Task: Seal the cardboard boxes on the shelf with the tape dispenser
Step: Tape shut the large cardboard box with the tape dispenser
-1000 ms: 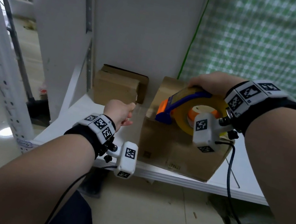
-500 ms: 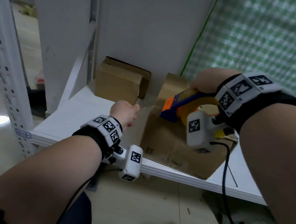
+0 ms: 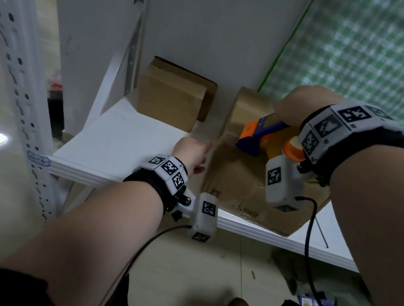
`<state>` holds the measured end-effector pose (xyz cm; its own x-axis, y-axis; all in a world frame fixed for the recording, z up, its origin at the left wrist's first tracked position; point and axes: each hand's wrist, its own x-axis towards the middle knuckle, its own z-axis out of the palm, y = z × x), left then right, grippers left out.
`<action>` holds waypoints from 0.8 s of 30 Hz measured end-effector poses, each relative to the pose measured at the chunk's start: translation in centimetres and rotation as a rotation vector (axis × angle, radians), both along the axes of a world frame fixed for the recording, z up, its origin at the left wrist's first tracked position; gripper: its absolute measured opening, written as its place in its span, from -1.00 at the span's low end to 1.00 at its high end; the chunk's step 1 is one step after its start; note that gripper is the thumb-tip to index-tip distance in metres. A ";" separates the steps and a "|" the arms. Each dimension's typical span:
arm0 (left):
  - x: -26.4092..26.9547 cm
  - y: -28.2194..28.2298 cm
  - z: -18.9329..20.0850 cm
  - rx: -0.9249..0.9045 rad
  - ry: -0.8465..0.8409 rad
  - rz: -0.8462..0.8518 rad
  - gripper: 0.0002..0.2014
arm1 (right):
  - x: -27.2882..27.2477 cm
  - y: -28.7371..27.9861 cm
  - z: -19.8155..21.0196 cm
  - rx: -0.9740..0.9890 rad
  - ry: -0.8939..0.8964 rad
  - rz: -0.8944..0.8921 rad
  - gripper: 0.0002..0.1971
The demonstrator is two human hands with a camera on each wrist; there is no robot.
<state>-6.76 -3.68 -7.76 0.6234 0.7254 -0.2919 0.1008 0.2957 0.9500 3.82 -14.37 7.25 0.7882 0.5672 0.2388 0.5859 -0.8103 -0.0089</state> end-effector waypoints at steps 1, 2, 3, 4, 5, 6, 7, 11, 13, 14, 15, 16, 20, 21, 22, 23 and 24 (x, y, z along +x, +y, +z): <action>0.0 -0.1 -0.1 -0.018 -0.003 -0.008 -0.81 | 0.2 0.0 0.0 0.000 -0.012 0.002 -0.89; 0.0 -0.2 -0.2 -0.032 -0.006 -0.017 -0.80 | 0.6 0.1 -0.1 0.001 -0.020 0.010 -0.88; 0.0 -0.3 -0.2 -0.042 -0.010 -0.027 -0.80 | 0.7 0.1 -0.1 -0.006 -0.022 0.013 -0.88; 0.0 -0.4 -0.2 -0.048 -0.013 -0.038 -0.81 | 0.9 0.1 -0.2 -0.012 -0.029 0.012 -0.87; 0.0 -0.4 -0.2 -0.052 -0.014 -0.049 -0.81 | 0.7 0.2 -0.2 -0.014 -0.024 0.011 -0.87; 0.0 -0.5 -0.2 -0.060 -0.013 -0.060 -0.82 | 0.7 0.3 -0.3 -0.013 -0.033 0.016 -0.86; 0.0 -0.6 -0.2 -0.067 -0.012 -0.070 -0.81 | 0.5 0.3 -0.2 -0.009 -0.038 0.024 -0.86; -0.1 -0.5 -0.1 -0.096 -0.003 -0.111 -0.77 | 0.1 0.2 -0.2 -0.011 -0.064 0.032 -0.86; -0.1 -0.5 0.0 -0.106 0.004 -0.128 -0.77 | -0.1 0.1 -0.3 -0.017 -0.073 0.044 -0.84; -0.1 -0.5 0.1 -0.113 0.010 -0.135 -0.77 | 0.0 0.1 -0.3 -0.017 -0.074 0.043 -0.83; -0.1 -0.5 0.1 -0.121 0.020 -0.143 -0.77 | -0.1 0.1 -0.2 -0.015 -0.067 0.036 -0.83; -0.2 -0.5 0.0 -0.129 0.036 -0.154 -0.77 | 0.0 0.2 -0.2 -0.013 -0.065 0.029 -0.84; -0.6 -0.1 -0.6 -0.114 0.143 -0.222 -0.82 | 0.3 0.2 -0.2 -0.006 -0.042 0.005 -0.83; -0.7 0.1 -0.6 -0.103 0.149 -0.230 -0.83 | 0.2 0.2 -0.2 0.009 -0.033 0.004 -0.82; -0.6 0.3 -0.6 -0.081 0.138 -0.225 -0.83 | 0.2 0.2 -0.1 0.016 -0.026 0.005 -0.83; -0.5 0.5 -0.5 -0.048 0.114 -0.200 -0.84 | 0.2 0.2 -0.1 0.018 -0.021 0.006 -0.83; -0.3 0.7 -0.3 -0.009 0.078 -0.154 -0.84 | 0.2 0.2 -0.1 0.018 -0.017 0.007 -0.84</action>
